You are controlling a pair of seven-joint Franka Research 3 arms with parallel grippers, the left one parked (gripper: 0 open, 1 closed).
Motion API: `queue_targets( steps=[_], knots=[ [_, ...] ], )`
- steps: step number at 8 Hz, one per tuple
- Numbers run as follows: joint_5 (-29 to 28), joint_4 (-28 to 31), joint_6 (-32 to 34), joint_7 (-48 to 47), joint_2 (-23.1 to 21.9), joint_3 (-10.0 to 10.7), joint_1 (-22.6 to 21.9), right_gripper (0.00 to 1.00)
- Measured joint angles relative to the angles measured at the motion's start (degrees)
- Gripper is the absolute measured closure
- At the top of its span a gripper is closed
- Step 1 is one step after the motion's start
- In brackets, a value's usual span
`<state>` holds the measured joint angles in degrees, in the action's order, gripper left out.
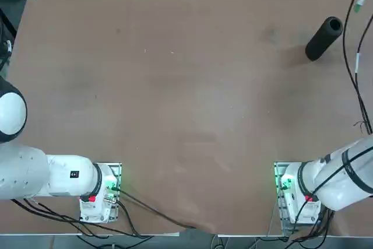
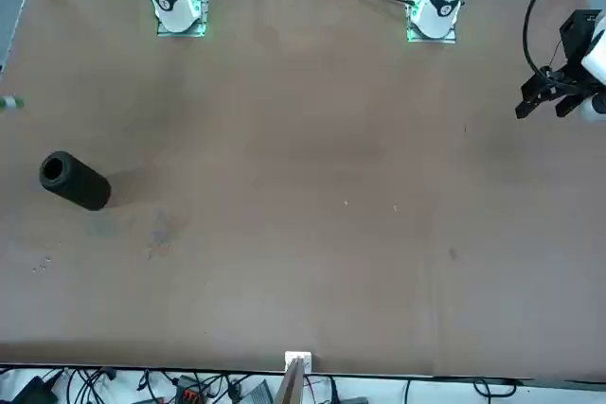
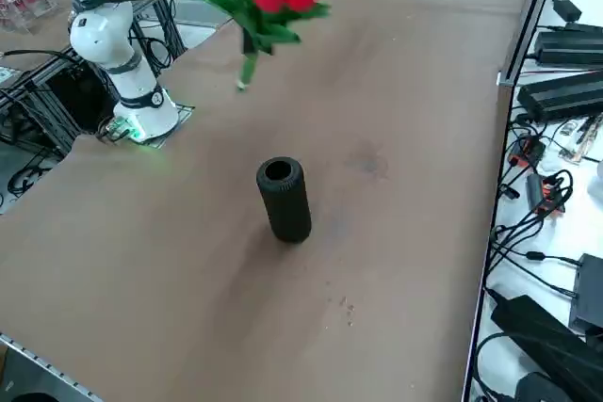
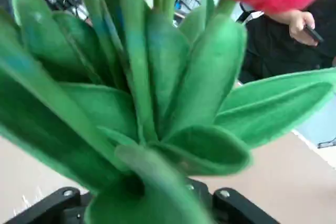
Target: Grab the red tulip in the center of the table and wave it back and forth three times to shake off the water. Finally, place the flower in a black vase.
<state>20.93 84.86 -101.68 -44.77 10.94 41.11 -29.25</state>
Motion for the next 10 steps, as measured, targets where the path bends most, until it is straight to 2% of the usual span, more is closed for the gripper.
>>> queue_targets(
  steps=[2,4,6,10],
  knots=[
    [2.3,5.6,-9.0,-11.5,3.7,0.1,1.0,0.85],
    [6.5,11.4,-14.2,-20.6,4.3,0.1,1.2,0.85],
    [8.6,13.6,-15.0,-27.5,4.2,0.0,0.5,0.85],
    [17.3,20.1,-15.7,-43.8,4.1,-0.5,-2.2,0.85]
  ],
)
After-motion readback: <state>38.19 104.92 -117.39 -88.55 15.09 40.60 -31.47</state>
